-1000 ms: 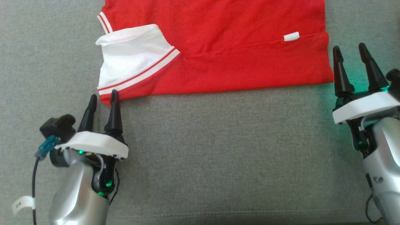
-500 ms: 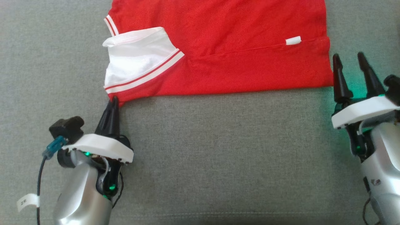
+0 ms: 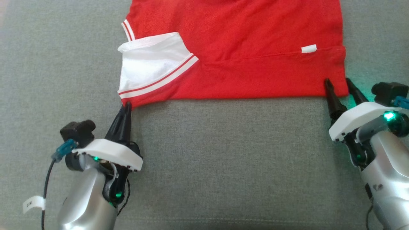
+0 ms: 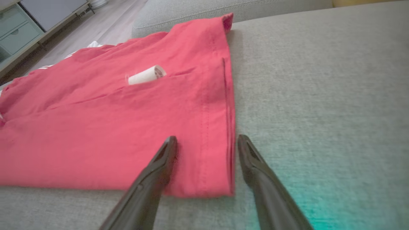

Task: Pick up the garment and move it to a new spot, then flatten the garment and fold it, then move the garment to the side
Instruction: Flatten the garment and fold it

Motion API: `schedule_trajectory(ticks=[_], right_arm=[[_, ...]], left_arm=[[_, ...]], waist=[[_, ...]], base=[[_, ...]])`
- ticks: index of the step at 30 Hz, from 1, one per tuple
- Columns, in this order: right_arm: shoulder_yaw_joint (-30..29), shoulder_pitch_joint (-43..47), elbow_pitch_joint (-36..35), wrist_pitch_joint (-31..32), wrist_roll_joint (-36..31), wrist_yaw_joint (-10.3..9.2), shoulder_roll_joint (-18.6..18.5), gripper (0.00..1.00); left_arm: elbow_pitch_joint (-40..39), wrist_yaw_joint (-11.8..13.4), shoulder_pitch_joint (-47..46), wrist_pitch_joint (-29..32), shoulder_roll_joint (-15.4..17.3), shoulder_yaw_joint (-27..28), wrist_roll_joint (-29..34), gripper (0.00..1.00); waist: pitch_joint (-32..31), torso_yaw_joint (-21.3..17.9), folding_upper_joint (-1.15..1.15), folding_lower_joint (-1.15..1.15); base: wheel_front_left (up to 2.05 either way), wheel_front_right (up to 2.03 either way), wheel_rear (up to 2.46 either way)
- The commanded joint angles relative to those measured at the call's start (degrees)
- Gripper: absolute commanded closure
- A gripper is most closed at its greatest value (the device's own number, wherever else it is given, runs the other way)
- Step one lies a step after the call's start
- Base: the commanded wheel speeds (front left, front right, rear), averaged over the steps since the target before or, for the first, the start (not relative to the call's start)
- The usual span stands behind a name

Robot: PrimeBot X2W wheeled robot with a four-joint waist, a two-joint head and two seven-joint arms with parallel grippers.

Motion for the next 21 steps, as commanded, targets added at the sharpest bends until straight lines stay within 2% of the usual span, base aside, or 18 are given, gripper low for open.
schedule_trajectory(ticks=[1, 2, 5, 13, 17, 21], right_arm=[[1.3, 0.2, -1.1, 0.5, 0.7, 0.37, -0.9, 0.62], [1.5, 0.5, -1.3, 0.5, 1.1, 0.37, -1.2, 1.0], [1.6, 1.6, -2.4, 0.4, 2.1, 0.37, -2.5, 1.0], [2.4, 6.3, -6.9, 2.4, 5.3, 0.37, -6.1, 1.0], [2.9, 9.1, -9.3, 3.7, 6.9, 0.37, -7.9, 1.0], [3.1, 12.3, -12.0, 4.8, 8.2, 0.37, -9.5, 1.0]], left_arm=[[-1.5, -0.3, -1.7, -0.5, 2.2, 0.9, -0.5, 1.0], [-1.8, -0.3, -1.7, -0.5, 2.6, 0.1, -0.7, 1.0], [-3.2, -0.3, -0.9, -0.2, 4.7, -3.0, -1.8, 1.0], [-8.7, -0.3, 2.8, 1.2, 12.7, -9.5, -6.2, 1.0], [-12.3, -0.3, 5.7, 3.1, 16.0, -11.4, -8.2, 1.0], [-16.0, -0.1, 9.9, 4.9, 18.0, -11.7, -9.7, 1.0]], waist=[[-0.2, 0.2, 0.0, 0.0], [-0.4, 0.3, 0.0, 0.0], [-1.4, 0.4, 0.0, 0.0], [-4.5, -0.4, 0.0, 0.0], [-5.8, -0.9, 0.0, 0.0], [-6.9, -1.2, 0.0, 0.0]], base=[[0.0, 0.0, 0.0], [0.0, 0.0, 0.0], [0.0, 0.0, 0.0], [0.0, 0.0, 0.0], [0.0, 0.0, 0.0], [0.0, 0.0, 0.0]])
